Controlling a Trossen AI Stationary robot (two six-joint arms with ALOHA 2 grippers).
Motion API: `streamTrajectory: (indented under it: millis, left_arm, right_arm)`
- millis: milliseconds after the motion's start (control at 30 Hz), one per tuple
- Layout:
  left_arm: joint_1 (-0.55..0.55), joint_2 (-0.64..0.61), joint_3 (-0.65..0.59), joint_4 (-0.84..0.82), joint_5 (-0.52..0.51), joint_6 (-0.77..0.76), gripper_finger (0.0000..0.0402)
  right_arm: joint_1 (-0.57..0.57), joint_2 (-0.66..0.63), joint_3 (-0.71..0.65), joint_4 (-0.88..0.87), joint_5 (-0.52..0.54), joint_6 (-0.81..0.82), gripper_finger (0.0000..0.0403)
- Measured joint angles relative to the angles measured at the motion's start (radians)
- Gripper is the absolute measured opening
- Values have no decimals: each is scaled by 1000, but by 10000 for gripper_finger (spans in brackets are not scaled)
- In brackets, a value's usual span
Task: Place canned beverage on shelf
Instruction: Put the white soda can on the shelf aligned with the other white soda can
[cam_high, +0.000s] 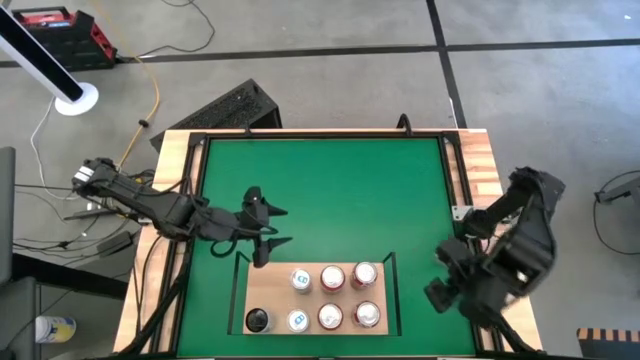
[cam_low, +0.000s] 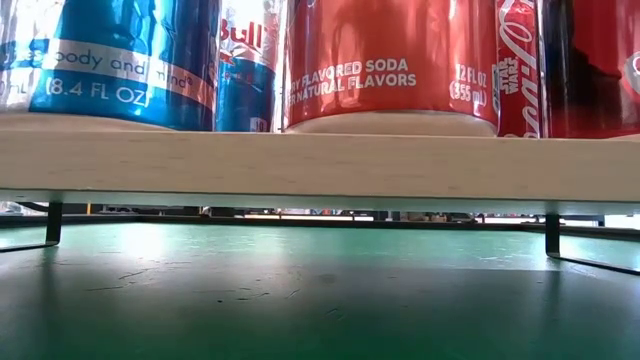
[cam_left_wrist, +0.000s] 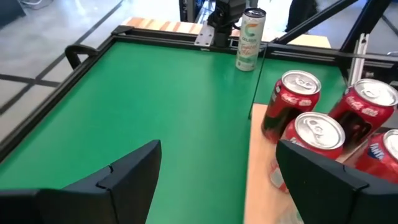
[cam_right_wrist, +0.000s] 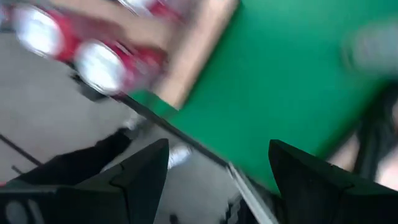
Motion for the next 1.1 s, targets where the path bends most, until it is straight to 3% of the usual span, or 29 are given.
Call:
streamTrajectory:
  millis: [133, 233, 633, 900, 1100]
  left_arm:
    - [18, 0, 0, 2, 0, 21, 302]
    - [44, 0, 0, 10, 2, 22, 302]
    - [137, 0, 0, 88, 132, -15, 302]
    - [138, 0, 0, 87, 130, -41, 302]
    - [138, 0, 0, 87, 122, -42, 302]
  right_arm:
    - [94, -31, -106, 2, -85, 215, 302]
    - [113, -79, -222, -4, -137, 267, 302]
    - [34, -396, -591, -3, -186, 263, 301]
    - [7, -492, -680, 0, -111, 253, 301]
    - [-41, -496, -683, 1, -72, 88, 301]
